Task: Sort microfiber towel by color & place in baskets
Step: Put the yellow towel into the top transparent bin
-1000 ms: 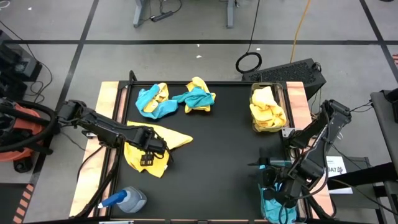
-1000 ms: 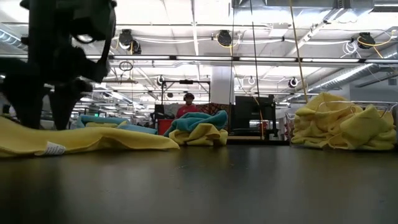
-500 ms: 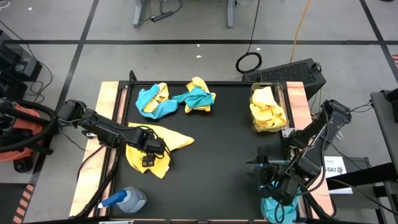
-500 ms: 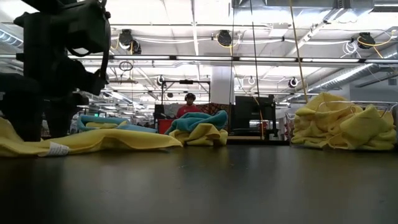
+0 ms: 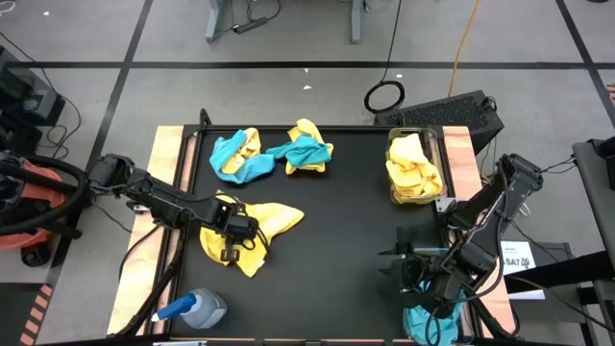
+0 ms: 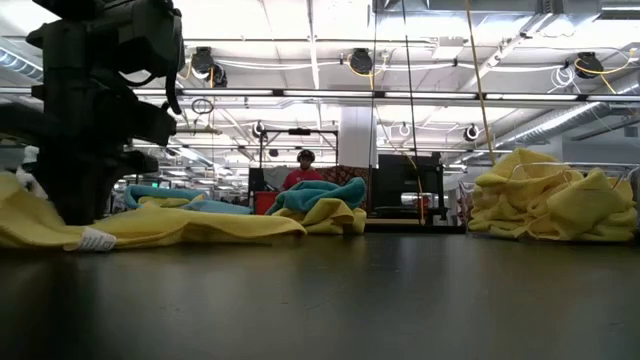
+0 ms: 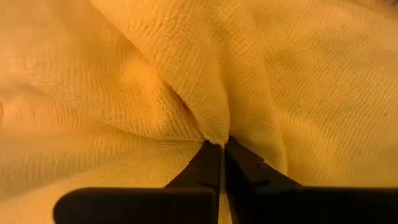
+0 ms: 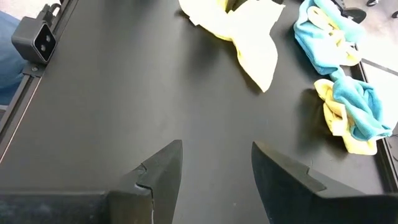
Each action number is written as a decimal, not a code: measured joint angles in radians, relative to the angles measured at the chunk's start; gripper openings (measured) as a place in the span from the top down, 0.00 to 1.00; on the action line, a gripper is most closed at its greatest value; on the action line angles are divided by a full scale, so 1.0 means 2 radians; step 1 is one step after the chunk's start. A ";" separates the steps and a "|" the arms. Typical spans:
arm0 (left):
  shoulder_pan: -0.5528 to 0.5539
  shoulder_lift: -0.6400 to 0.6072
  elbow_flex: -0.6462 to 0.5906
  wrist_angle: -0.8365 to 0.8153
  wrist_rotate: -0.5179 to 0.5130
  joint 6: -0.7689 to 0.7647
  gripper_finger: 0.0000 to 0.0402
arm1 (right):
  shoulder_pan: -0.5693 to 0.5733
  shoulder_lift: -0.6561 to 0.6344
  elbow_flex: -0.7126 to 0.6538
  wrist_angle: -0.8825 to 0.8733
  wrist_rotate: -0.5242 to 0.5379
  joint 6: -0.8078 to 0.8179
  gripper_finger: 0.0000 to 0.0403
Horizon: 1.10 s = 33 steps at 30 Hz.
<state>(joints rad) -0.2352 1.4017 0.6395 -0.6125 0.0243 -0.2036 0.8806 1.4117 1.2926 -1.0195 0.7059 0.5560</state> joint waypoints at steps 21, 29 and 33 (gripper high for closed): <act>0.000 0.001 0.173 0.005 -0.152 0.160 0.99 | -0.063 0.000 0.000 0.164 0.001 -0.171 0.54; 0.000 0.001 0.216 0.066 -0.163 0.240 0.99 | -0.105 0.000 -0.030 0.239 -0.001 -0.226 0.45; 0.000 0.001 0.217 0.107 -0.162 0.269 1.00 | -0.130 0.000 -0.053 0.297 -0.001 -0.256 0.34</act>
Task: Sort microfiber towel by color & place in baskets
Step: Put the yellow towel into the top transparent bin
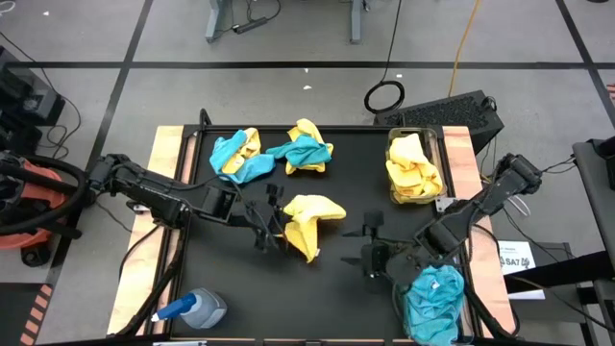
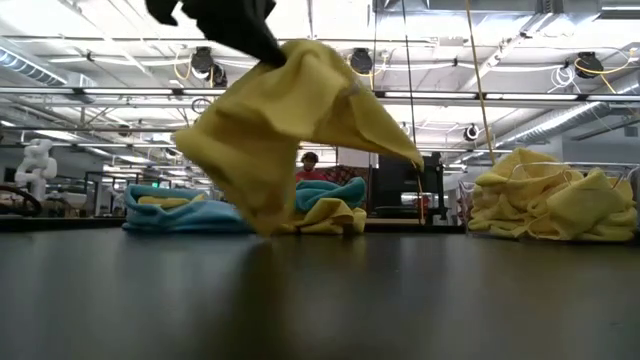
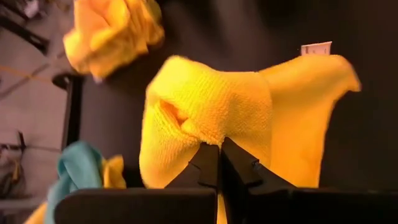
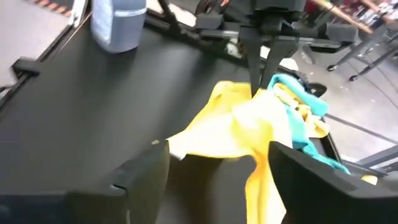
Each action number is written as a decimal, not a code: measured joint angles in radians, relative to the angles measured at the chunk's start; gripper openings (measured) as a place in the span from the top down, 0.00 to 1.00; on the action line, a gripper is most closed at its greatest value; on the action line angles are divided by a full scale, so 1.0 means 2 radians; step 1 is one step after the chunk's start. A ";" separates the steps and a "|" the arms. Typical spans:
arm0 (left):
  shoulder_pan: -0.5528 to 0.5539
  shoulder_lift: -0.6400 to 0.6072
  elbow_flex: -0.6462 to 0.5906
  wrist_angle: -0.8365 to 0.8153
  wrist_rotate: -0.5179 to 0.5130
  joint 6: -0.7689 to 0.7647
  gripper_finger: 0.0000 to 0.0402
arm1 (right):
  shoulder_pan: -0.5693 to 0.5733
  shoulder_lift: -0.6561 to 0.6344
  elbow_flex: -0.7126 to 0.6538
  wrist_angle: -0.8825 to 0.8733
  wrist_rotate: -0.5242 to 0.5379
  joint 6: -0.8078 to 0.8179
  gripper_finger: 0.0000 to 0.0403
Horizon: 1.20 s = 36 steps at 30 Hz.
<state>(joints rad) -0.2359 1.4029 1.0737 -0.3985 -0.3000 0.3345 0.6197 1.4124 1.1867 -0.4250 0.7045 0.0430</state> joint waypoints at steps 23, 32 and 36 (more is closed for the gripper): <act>-0.018 0.000 0.001 0.209 0.033 0.122 1.00 | -0.124 0.063 -0.082 0.290 0.001 -0.071 0.26; -0.020 0.000 0.001 0.247 0.082 0.152 1.00 | -0.142 0.076 -0.082 0.342 -0.057 -0.083 0.26; -0.020 0.000 0.001 0.264 0.107 0.154 1.00 | -0.147 0.098 -0.082 0.373 -0.064 -0.100 0.26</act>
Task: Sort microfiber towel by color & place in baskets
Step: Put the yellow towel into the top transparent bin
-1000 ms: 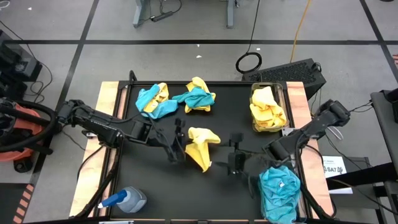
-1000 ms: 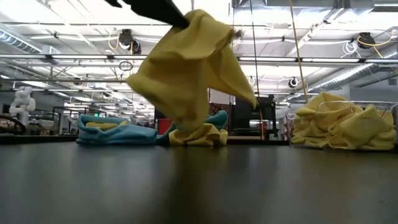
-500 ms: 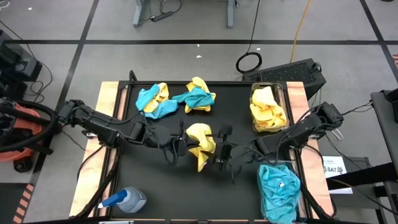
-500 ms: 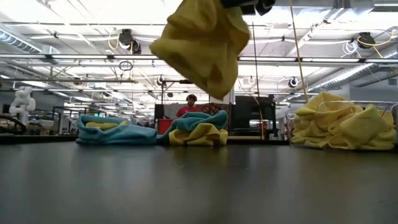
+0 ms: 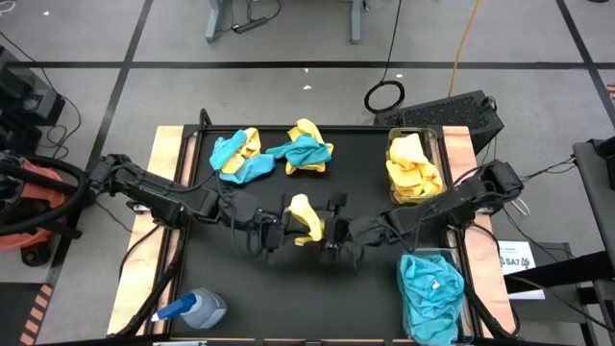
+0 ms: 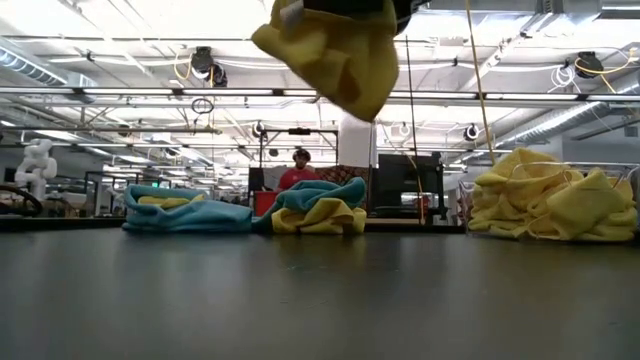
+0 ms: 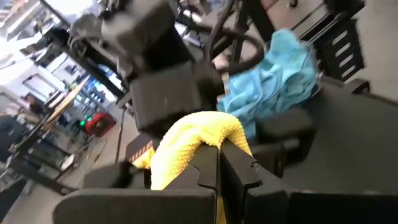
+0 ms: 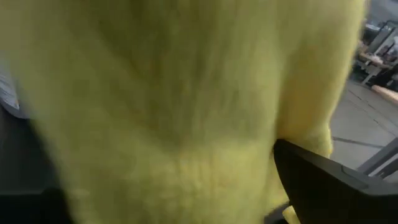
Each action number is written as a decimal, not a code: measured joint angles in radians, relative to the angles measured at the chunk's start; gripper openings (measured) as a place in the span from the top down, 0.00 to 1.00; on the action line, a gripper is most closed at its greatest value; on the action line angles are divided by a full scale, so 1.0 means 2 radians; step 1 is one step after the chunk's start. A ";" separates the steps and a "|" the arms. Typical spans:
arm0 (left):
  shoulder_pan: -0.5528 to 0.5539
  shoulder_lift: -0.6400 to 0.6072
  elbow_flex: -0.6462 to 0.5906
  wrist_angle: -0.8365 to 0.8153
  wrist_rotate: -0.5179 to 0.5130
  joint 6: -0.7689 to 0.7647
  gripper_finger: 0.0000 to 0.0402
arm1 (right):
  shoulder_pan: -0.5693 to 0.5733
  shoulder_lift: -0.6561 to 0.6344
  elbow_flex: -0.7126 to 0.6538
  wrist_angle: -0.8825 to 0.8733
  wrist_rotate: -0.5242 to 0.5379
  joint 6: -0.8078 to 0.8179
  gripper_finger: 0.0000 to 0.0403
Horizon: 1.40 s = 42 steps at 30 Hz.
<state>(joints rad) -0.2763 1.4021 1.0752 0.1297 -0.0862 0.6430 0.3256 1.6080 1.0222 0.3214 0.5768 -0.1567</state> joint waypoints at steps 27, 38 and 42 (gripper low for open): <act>-0.010 0.000 -0.001 -0.118 -0.067 -0.073 0.81 | 0.031 -0.068 0.000 -0.147 0.081 -0.087 0.99; -0.009 0.002 -0.001 -0.127 -0.066 -0.140 0.40 | 0.014 -0.186 0.000 -0.442 0.170 0.077 0.99; -0.009 0.010 -0.001 -0.125 -0.040 -0.159 0.38 | -0.007 -0.225 0.000 -0.550 0.179 0.160 0.99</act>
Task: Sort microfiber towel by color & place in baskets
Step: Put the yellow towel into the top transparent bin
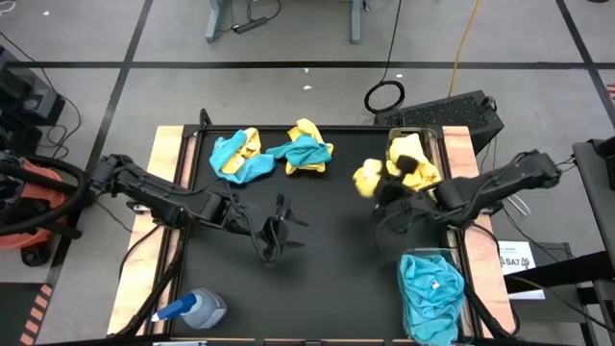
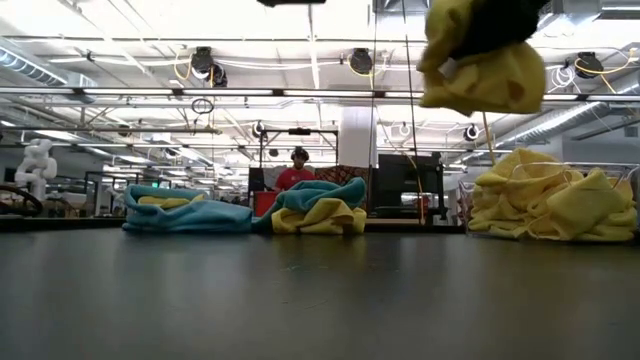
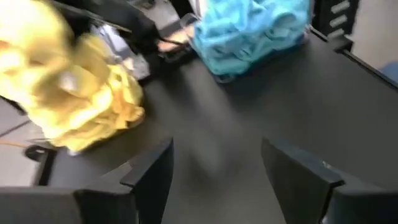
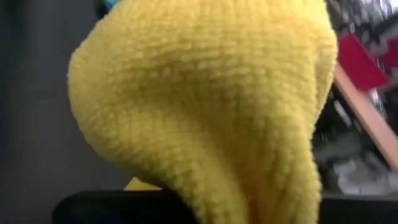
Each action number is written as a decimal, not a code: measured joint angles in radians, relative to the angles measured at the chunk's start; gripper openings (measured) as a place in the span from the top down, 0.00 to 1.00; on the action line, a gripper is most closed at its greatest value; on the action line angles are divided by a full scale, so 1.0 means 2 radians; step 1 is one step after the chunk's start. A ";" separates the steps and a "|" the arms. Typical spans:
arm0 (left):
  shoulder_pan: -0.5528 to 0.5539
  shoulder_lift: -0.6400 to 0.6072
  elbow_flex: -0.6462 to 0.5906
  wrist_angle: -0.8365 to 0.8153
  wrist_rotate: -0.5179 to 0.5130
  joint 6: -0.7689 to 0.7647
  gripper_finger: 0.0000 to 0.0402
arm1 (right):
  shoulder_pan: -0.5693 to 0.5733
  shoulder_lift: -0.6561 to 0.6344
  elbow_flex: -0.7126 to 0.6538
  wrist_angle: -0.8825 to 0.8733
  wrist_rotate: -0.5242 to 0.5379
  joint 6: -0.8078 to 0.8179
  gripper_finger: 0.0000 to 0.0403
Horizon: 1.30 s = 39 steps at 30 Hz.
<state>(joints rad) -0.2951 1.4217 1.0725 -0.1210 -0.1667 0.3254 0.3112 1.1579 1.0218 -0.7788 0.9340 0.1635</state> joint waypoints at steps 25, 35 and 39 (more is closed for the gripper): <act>-0.001 0.113 -0.001 0.059 0.070 -0.017 0.38 | -0.210 -0.084 0.000 -0.238 -0.039 0.093 0.99; -0.012 0.113 -0.001 0.081 0.083 -0.016 0.38 | -0.326 -0.079 -0.025 -0.151 -0.130 -0.010 0.99; -0.017 0.113 -0.001 0.083 0.083 -0.016 0.38 | -0.378 -0.079 -0.061 -0.105 -0.167 -0.052 0.99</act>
<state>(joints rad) -0.3283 1.6482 1.0714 0.0453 -0.0010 0.2928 -0.4456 0.9993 0.8988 -0.9880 0.6007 0.0600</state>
